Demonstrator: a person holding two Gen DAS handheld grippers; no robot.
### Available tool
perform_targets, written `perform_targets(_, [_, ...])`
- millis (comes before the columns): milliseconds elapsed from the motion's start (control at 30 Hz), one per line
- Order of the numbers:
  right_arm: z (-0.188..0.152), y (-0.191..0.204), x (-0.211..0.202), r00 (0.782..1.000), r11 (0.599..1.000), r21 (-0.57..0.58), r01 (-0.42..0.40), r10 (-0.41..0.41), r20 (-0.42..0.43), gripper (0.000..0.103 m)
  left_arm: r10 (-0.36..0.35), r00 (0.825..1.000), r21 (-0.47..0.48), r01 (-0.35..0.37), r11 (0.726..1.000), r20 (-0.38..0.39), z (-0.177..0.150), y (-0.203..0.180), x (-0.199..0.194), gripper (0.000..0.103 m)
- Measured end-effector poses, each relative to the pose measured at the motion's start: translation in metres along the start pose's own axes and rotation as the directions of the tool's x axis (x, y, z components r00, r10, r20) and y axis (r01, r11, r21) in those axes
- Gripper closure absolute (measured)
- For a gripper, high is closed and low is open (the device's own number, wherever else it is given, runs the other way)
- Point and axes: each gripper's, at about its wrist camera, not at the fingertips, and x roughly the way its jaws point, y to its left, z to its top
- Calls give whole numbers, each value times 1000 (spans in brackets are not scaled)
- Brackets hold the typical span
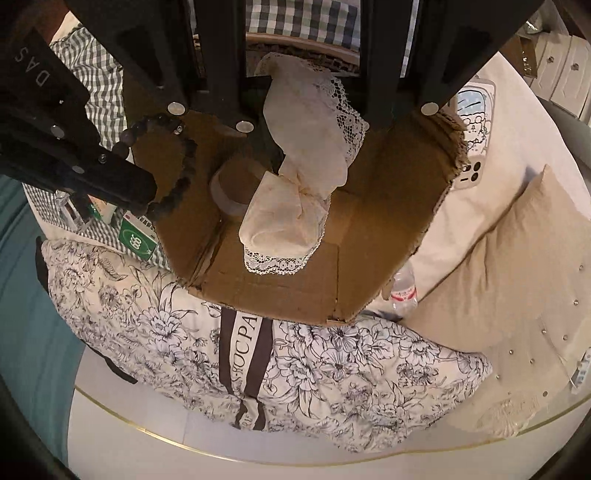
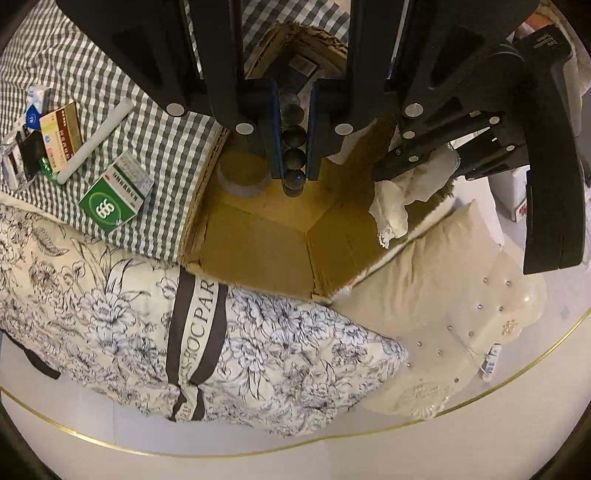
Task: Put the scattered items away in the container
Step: 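Carry the lace cloth and bead bracelet over the cardboard box, then open both grippers to drop the lace cloth and bracelet into the box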
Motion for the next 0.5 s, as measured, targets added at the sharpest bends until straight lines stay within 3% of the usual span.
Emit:
perform_targets(67, [-2,-3,4,1000,1000,10,-9,9,-2,92,7,1000,0,-7,1000,3,0,-1,1,80])
perform_targets(133, [-2,-5,3,1000,1000,19,-21,20,15,92,10,1000,-5,-10,1000,2,0,-1,1,61])
perform_targets(167, [-2,-6,1,999,999,26,-19,19,27,92,9,1000,-16,-9,1000,8,0,-1,0,43])
perform_targets(200, [-1,-6,-1,999,999,30,-21,20,36,90,14,1000,-28,-13,1000,21,0,0,-2,34])
perform_targets(267, [-1,-11,-10,997,999,49,-24,20,75,78,26,999,-33,-24,999,35,0,0,-6,25])
perform_targets(333, [-1,-15,-21,994,998,58,-4,-3,111,59,39,999,-36,-37,999,35,1,-1,-7,19])
perform_targets(500, [-5,-34,-47,987,995,95,31,-46,153,57,43,998,-40,-41,998,45,-1,-11,-17,9])
